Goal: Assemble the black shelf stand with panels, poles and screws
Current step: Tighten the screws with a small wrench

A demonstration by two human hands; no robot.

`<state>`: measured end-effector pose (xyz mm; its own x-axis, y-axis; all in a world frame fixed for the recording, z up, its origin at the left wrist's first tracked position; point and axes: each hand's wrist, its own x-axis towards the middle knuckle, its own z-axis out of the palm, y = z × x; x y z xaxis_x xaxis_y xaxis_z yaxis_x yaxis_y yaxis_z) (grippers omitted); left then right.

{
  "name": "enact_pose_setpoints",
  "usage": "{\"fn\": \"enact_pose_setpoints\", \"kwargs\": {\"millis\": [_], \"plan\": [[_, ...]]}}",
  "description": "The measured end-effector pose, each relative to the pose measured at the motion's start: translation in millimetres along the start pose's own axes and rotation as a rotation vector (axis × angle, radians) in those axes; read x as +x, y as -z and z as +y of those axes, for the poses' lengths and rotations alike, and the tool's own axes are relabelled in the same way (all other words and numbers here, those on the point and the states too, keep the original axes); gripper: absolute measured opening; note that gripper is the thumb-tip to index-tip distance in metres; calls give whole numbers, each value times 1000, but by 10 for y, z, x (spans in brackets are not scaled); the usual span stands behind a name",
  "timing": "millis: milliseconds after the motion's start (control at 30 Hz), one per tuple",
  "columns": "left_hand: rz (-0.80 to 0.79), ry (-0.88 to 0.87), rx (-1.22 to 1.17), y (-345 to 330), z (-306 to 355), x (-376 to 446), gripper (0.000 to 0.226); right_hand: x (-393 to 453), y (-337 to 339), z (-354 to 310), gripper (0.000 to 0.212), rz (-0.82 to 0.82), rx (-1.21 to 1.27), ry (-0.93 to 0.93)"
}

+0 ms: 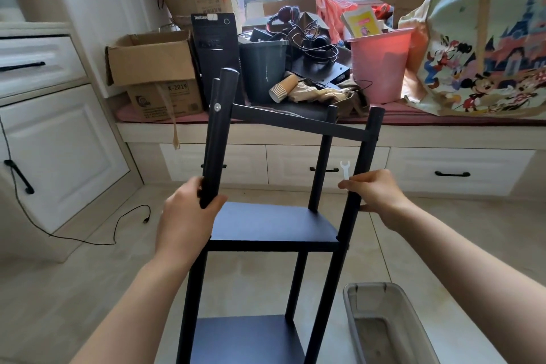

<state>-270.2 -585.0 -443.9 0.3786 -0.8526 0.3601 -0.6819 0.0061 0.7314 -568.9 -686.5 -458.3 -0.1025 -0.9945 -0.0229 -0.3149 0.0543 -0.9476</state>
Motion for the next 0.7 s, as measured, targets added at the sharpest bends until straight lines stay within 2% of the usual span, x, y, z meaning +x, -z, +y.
{"fn": "enact_pose_setpoints", "kwargs": {"millis": [200,400,567,700], "plan": [[88,-7,23,25,-84,101,31,-58,-59,-38,14,-37,-27,37],[108,6,-8,34,-235,176,23,-139,-78,-97,6,-74,-69,85],[98,67,-75,20,-381,218,22,-217,-105,-173,14,-86,-121,160],[83,104,-148,-14,-461,222,22,-233,-128,-199,10,-74,-158,199]]}}
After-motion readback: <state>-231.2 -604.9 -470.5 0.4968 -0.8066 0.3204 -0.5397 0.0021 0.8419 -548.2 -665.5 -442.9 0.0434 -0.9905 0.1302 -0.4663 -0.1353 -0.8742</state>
